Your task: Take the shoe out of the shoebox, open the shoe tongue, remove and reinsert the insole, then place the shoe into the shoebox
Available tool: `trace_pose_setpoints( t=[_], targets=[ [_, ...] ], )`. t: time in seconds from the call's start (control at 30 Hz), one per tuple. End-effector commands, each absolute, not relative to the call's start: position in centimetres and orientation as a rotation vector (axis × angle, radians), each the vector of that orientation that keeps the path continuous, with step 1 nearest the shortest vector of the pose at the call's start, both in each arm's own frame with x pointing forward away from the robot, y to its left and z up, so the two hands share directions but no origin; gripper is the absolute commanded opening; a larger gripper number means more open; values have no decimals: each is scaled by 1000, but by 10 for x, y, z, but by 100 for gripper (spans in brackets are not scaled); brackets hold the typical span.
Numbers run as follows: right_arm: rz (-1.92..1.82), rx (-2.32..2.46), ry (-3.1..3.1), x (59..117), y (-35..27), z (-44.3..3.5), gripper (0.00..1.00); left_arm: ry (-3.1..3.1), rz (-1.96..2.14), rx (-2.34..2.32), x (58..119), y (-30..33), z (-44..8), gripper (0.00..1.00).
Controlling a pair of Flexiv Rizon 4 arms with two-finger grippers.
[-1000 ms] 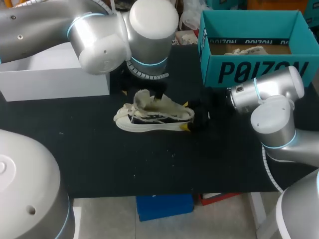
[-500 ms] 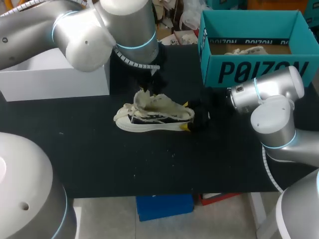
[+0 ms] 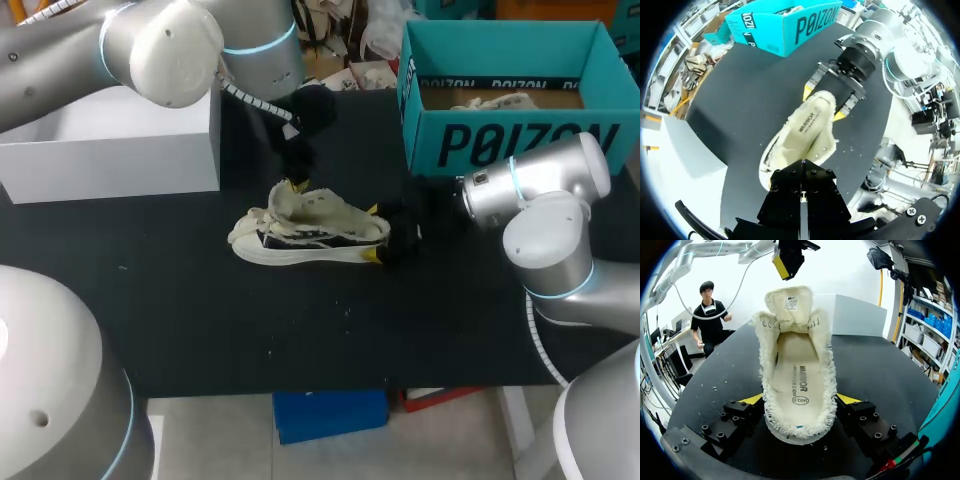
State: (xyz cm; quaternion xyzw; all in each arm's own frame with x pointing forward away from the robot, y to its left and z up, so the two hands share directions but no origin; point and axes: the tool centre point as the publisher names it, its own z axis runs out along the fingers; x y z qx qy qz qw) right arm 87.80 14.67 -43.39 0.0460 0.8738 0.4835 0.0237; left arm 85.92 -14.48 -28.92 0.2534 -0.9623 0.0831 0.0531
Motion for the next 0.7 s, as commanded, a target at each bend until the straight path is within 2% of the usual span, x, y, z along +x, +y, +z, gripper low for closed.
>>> trace_pose_setpoints(
  t=[0.03,0.17,0.4,0.7],
  targets=[
    [1494,144,2706,879,147,-436,0,-2821,250,684,869,-149,-290,0],
    [1494,144,2706,879,147,-436,0,-2821,250,684,869,-149,-290,0],
    [1494,144,2706,879,147,-436,0,-2704,456,325,871,-160,-294,0],
    [1494,144,2706,879,147,-436,0,-2654,267,27,867,-177,-299,0]
  ],
)
